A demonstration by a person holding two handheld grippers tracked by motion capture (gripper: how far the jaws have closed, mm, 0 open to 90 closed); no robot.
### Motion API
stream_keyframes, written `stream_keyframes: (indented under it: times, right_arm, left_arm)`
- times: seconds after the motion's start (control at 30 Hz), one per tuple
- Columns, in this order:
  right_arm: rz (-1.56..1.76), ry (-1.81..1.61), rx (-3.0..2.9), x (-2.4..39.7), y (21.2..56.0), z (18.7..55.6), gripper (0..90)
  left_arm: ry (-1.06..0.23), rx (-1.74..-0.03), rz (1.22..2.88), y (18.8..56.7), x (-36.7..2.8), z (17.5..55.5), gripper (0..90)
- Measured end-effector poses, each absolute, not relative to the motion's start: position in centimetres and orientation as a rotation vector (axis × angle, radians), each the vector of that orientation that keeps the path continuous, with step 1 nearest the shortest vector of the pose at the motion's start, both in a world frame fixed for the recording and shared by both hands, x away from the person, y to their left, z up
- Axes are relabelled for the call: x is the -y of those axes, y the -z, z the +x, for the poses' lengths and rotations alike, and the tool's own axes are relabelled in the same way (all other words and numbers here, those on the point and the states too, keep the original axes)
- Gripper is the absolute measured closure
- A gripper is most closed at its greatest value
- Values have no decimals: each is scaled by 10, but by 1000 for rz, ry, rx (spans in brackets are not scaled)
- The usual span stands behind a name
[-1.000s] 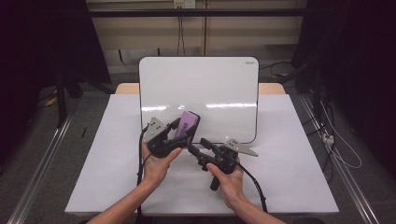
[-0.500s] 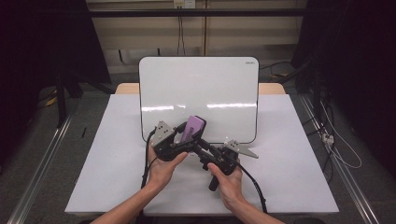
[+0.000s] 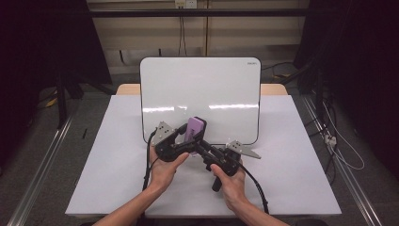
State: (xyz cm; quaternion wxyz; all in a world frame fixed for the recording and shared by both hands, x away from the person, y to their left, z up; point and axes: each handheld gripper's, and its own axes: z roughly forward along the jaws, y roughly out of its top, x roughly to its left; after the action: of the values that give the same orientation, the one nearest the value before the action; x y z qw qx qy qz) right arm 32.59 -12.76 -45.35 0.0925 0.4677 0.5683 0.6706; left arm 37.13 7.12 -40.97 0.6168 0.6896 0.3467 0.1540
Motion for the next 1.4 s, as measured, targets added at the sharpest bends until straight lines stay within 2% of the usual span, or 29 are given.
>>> stream_keyframes:
  times: [0.07,0.3,0.5,0.87,1.07,1.4]
  right_arm:
    - [1381,-1977,-1704,129,454,326,664]
    - [1342,-1891,-1742,140,452,330,668]
    - [1320,-1861,-1776,147,453,327,671]
    - [1224,-1729,-1808,170,444,326,674]
    - [1209,-1686,-1822,177,443,324,674]
    - [1141,-1567,-1832,194,433,317,674]
  left_arm:
    - [-338,-795,1584,409,-72,371,276]
    - [-359,-806,1667,403,-76,375,97]
    - [-354,-803,1724,391,-80,375,34]
    - [-397,-749,1759,385,-90,377,61]
    - [-428,-780,1821,393,-103,379,69]
    - [-469,-805,1850,402,-119,369,35]
